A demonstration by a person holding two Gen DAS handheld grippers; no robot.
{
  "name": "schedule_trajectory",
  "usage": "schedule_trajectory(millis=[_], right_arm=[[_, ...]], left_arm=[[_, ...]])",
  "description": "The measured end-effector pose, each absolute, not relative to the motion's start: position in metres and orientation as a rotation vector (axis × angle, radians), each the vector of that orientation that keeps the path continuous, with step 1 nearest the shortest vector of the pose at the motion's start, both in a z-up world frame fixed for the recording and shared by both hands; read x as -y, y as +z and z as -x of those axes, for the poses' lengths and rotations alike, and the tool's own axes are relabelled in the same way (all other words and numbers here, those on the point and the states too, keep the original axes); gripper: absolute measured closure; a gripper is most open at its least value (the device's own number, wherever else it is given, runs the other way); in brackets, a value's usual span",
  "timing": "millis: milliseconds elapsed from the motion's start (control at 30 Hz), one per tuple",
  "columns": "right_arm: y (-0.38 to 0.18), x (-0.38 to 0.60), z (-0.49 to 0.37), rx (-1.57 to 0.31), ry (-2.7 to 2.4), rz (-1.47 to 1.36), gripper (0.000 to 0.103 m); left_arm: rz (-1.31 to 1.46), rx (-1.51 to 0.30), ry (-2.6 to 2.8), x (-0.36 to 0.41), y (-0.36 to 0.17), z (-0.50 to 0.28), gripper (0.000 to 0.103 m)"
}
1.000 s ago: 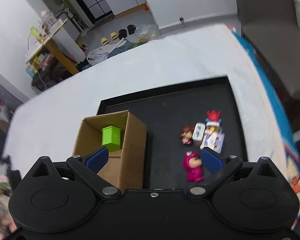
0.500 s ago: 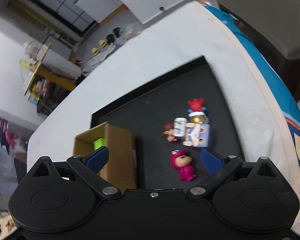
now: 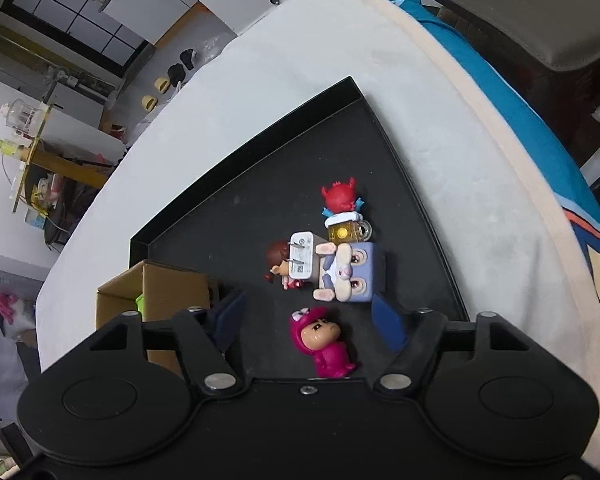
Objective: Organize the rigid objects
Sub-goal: 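Move the right gripper back over the figures and grasp the lavender bunny block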
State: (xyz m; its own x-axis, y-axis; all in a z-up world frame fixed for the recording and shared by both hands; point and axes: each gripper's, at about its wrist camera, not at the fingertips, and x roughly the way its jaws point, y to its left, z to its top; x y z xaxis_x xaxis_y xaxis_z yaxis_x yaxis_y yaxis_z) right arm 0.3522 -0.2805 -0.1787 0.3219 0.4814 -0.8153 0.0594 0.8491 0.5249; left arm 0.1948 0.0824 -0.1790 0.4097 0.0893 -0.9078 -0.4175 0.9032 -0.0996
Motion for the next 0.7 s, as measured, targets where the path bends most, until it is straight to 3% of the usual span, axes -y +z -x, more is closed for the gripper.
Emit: schedule_trajectory(millis=[200,400,700], right_arm=[[-0.191,0.272,-0.363,-1.248,0.228,-0.472,0.051],[-0.209,0.271,-0.375,-1.280,0.165,-0.447,0.059],[-0.227,0.251,-0.380,-1.281,0.157,-0.369,0.057]], left_arm=[[0.329,-1.111,0.331,-0.084,-0.179,-0.197,0.089],[0.323,-1.110,0.329,-0.084,-0.180,-0.196,0.089],[0.322,-1.107,0.329,-0.084,-0.180,-0.195,0.089]])
